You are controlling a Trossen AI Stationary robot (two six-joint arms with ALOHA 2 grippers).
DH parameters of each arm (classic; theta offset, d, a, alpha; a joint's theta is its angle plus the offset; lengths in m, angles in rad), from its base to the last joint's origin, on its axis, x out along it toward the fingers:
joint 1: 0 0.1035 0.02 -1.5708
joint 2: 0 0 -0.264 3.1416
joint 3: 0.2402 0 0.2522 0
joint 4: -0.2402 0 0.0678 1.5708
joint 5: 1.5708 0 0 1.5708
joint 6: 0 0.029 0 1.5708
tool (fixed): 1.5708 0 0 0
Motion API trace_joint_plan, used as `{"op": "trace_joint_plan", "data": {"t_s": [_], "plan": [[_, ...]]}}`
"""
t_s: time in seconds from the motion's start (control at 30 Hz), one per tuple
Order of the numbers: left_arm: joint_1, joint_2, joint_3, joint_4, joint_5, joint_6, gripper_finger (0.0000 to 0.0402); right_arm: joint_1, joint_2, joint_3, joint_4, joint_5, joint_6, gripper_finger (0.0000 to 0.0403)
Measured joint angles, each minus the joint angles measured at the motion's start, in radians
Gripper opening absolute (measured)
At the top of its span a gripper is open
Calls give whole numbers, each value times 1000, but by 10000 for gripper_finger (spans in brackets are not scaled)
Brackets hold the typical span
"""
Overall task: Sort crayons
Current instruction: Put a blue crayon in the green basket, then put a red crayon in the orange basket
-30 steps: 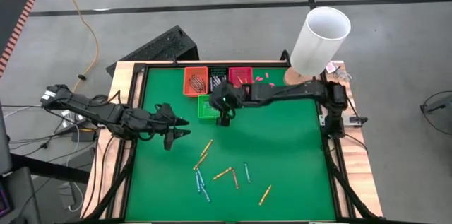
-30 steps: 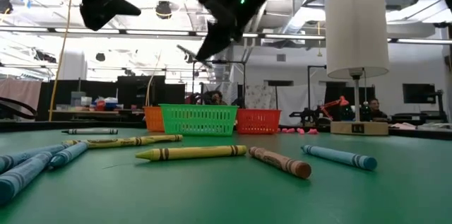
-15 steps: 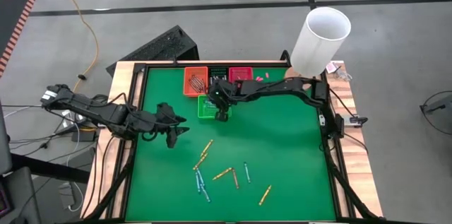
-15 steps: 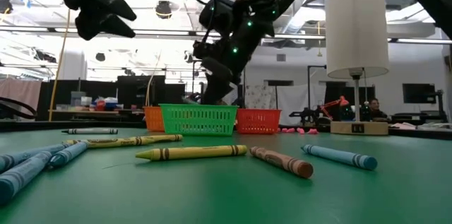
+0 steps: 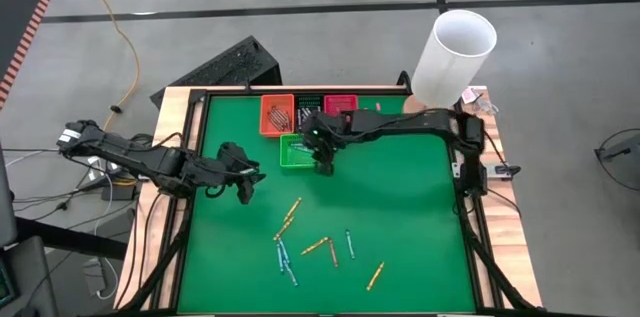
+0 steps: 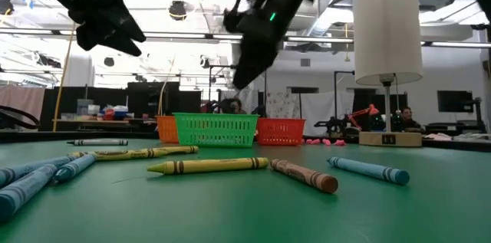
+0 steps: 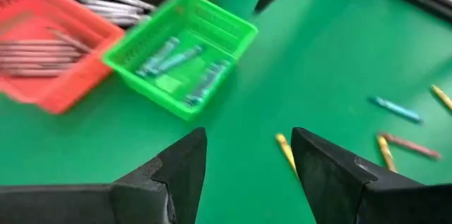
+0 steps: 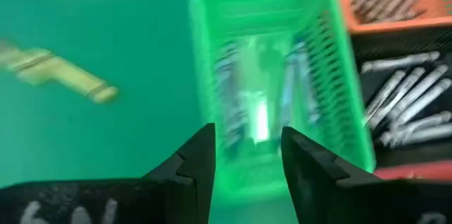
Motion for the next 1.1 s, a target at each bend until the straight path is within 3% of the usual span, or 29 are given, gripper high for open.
{"op": "trace_joint_plan", "data": {"t_s": [0.17, 0.4, 0.47, 0.57, 0.7, 0.93, 1.1], "plan": [[-2, 88, 0, 2, 130, 32, 197, 88, -103, 0, -187, -4, 92, 161], [-3, 211, 0, 86, 224, -4, 197, 284, -150, 0, -185, 5, 276, 157], [-3, 232, 0, 121, 233, -19, 197, 344, -132, 0, -171, 42, 379, 157], [-3, 253, 0, 170, 250, -29, 197, 419, -92, 0, -164, 133, 661, 157], [-3, 262, 0, 185, 256, -33, 197, 499, -17, -1, -156, 133, 951, 157], [-3, 261, 0, 216, 256, -69, 197, 595, 110, -2, -147, 110, 1207, 157], [-3, 261, 0, 234, 240, -63, 197, 615, 170, -2, -120, 109, 1296, 156]]}}
